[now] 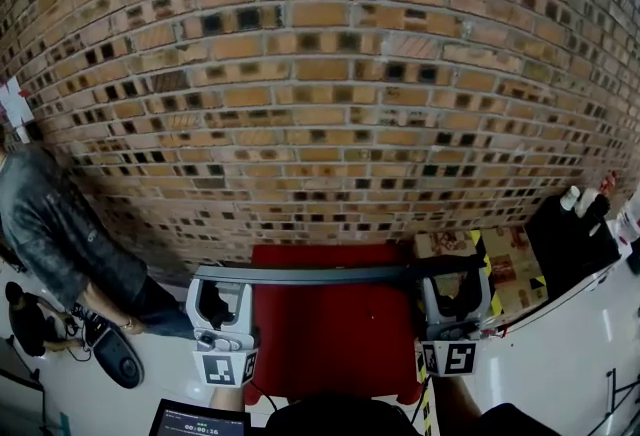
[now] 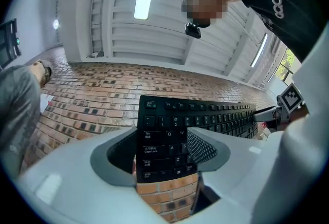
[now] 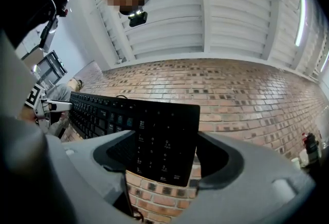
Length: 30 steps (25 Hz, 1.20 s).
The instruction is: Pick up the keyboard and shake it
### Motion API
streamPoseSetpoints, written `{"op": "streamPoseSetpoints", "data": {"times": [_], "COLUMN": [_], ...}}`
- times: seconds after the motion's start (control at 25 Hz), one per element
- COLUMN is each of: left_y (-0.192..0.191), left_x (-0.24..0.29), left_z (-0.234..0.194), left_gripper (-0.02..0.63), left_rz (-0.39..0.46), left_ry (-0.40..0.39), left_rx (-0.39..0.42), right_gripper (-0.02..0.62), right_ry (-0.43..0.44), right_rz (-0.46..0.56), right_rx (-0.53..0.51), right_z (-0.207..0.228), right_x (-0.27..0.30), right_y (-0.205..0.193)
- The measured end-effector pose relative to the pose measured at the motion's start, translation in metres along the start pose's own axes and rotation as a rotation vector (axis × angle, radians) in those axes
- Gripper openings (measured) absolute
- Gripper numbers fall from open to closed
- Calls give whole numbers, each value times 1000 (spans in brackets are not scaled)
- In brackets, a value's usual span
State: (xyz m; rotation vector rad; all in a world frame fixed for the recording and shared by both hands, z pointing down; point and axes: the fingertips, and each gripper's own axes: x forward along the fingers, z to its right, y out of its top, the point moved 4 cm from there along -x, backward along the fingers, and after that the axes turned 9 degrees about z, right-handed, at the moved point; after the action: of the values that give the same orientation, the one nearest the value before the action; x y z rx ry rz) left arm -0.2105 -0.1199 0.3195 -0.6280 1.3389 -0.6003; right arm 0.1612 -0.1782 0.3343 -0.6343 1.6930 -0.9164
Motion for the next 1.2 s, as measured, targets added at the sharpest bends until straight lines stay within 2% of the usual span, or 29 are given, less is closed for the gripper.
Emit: {"op": "streamPoseSetpoints", "data": {"times": [0.16,0.24,0.4,0.48,0.56,0.68,0.76,1.0,1.2], "left_y": [20,23,-7,-13,-3,27,38,22,60], "left_x": [12,14,20,29,36,35,29,37,33], "left_z": [-5,-6,-15,-18,-18,-16,-14,-14,-7], "left_gripper": [307,307,307,307,307,307,307,307,308], "left_rz": [69,89,-5,-18,18,124,173,116,244], "left_ry": [-10,-16,-5,-7,-11,-21,-25,-24,-46], "left_rx": [17,11,-4,1,6,18,19,1,29], "right_gripper": [348,348,348,348,348,348,348,350,350], "right_ry": [2,4,25,23,9,-7,-14,-13,-31], "right_rz": [125,144,20,-5,31,173,248,156,316], "right_rx": [7,1,18,26,16,-12,-49,-17,-47], "right_z": [-6,-8,-6,-3,-3,-8,-7,-3,-4], "right_x": [15,17,29,39,43,37,25,32,15], "right_y": [32,37,3,-5,9,51,64,44,81]}}
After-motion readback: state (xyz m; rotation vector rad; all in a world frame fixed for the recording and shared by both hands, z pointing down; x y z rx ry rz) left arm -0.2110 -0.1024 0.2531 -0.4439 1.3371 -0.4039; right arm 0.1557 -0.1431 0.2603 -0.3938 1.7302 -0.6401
